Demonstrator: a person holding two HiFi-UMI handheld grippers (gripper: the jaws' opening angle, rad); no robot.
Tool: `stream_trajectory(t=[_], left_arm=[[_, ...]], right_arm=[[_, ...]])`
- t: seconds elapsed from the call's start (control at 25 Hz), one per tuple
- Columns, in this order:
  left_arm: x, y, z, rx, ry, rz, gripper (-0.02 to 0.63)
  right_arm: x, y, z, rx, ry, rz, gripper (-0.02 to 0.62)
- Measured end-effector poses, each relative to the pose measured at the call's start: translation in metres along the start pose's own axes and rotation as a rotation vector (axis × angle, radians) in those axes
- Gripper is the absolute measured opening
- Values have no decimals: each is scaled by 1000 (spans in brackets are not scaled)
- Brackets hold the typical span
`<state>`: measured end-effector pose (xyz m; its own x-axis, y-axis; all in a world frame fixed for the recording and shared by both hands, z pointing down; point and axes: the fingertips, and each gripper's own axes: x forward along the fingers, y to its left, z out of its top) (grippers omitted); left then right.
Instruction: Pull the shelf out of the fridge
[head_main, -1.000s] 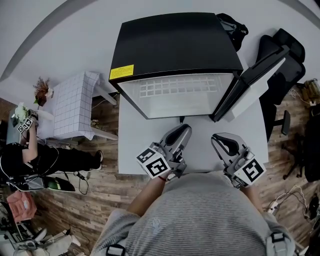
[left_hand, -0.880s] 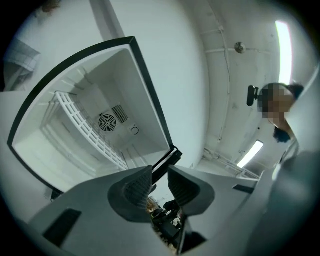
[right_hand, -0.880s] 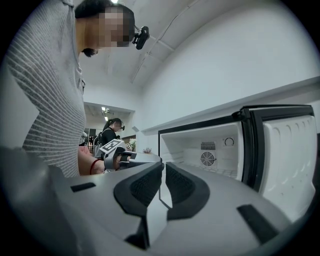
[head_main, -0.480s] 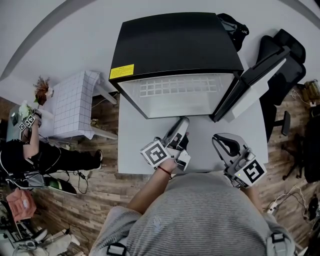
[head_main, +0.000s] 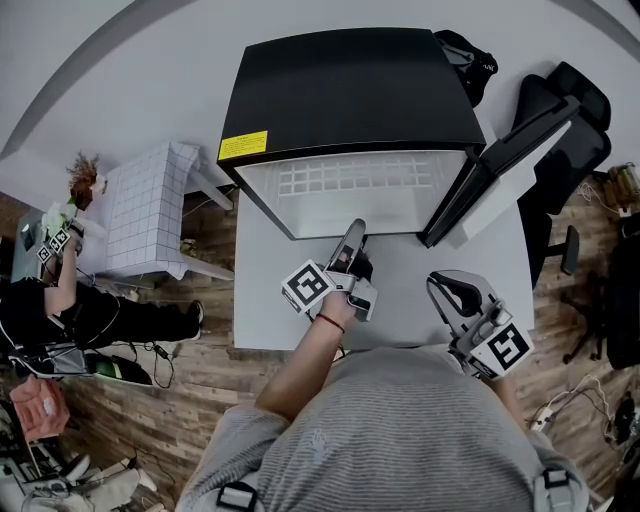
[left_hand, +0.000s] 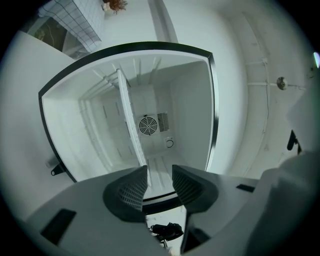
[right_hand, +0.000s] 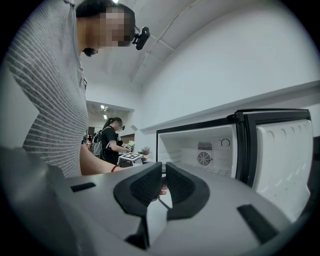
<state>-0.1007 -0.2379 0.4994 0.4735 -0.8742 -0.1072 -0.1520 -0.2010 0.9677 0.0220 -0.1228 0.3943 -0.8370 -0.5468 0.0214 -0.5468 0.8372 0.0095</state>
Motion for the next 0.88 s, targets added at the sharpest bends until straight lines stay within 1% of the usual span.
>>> stream_trajectory(t=[0.2, 0.48, 0.88], left_arm=[[14, 20, 13, -15, -42, 46, 147], [33, 36, 34, -48, -117, 65, 147], [47, 50, 40, -84, -145, 84, 147]], right_arm=[[-4, -4, -1, -6, 7, -11, 14], [-7, -8, -8, 6, 36, -21, 14], [-13, -19, -8, 4, 39, -55, 14]])
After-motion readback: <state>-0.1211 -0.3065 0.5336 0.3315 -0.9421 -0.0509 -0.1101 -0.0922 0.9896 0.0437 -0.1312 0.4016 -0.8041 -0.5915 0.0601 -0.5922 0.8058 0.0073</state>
